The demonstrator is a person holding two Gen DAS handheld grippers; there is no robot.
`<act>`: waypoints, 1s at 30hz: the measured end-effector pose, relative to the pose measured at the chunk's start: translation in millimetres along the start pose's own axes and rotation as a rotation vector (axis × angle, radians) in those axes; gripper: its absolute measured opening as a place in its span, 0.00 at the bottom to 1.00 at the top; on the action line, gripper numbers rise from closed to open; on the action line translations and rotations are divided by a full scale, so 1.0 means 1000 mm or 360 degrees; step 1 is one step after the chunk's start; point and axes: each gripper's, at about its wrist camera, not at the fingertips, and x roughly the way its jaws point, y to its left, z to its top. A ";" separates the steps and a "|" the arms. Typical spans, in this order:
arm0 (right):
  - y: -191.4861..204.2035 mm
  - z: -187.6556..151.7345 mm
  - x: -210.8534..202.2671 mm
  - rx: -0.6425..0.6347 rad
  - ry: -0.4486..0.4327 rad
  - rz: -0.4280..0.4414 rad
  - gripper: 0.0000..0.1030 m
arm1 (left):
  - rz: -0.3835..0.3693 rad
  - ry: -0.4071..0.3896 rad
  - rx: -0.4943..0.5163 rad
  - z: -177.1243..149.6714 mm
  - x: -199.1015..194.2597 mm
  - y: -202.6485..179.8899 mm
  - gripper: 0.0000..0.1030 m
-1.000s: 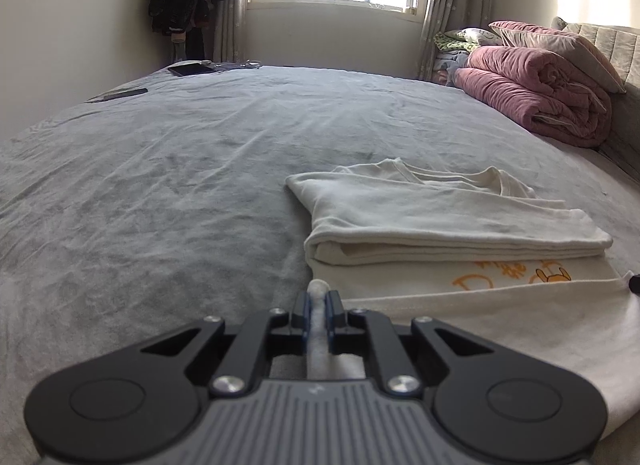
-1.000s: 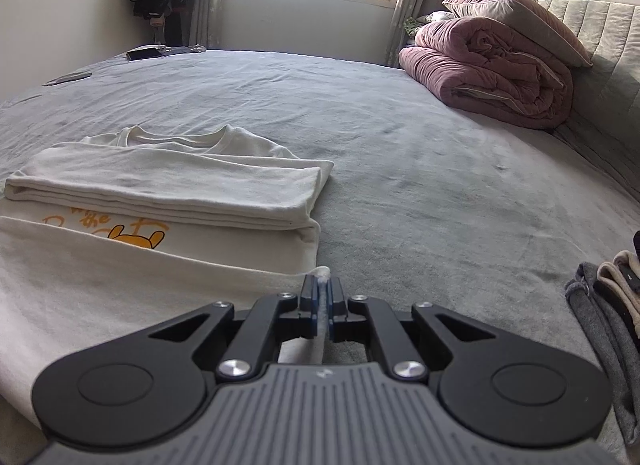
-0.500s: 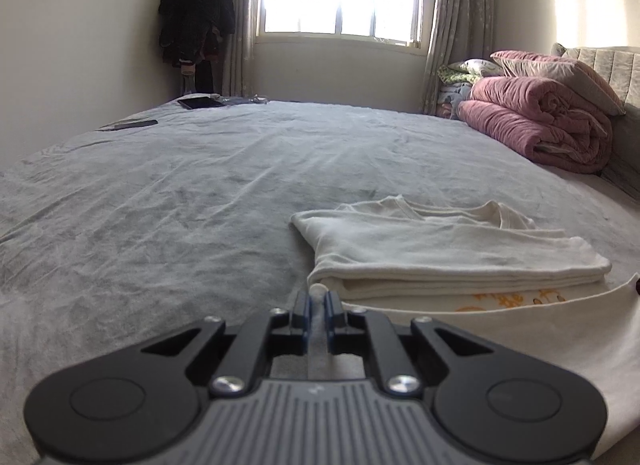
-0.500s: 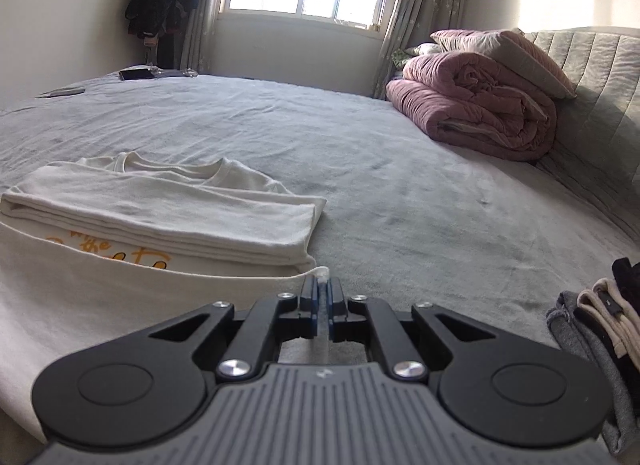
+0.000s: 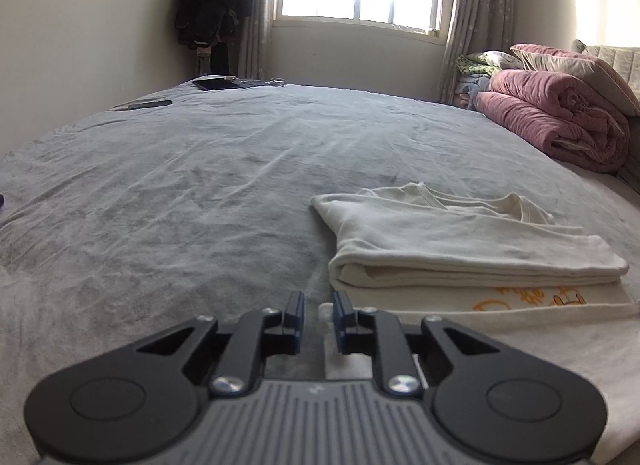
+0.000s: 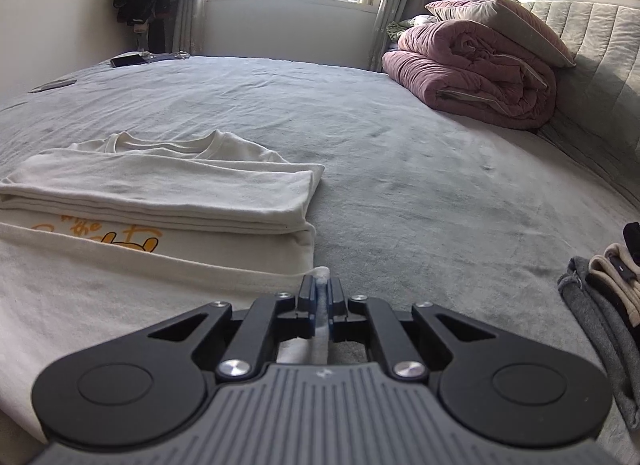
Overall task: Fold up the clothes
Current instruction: 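Lay the hem over the Pooh print and open both grippers, then withdraw both open grippers from the folded sweatshirt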
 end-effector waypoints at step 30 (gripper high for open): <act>0.092 -0.022 -0.053 -0.0167 0.0168 0.0679 0.14 | -0.0381 0.0063 0.0397 -0.045 -0.042 -0.077 0.30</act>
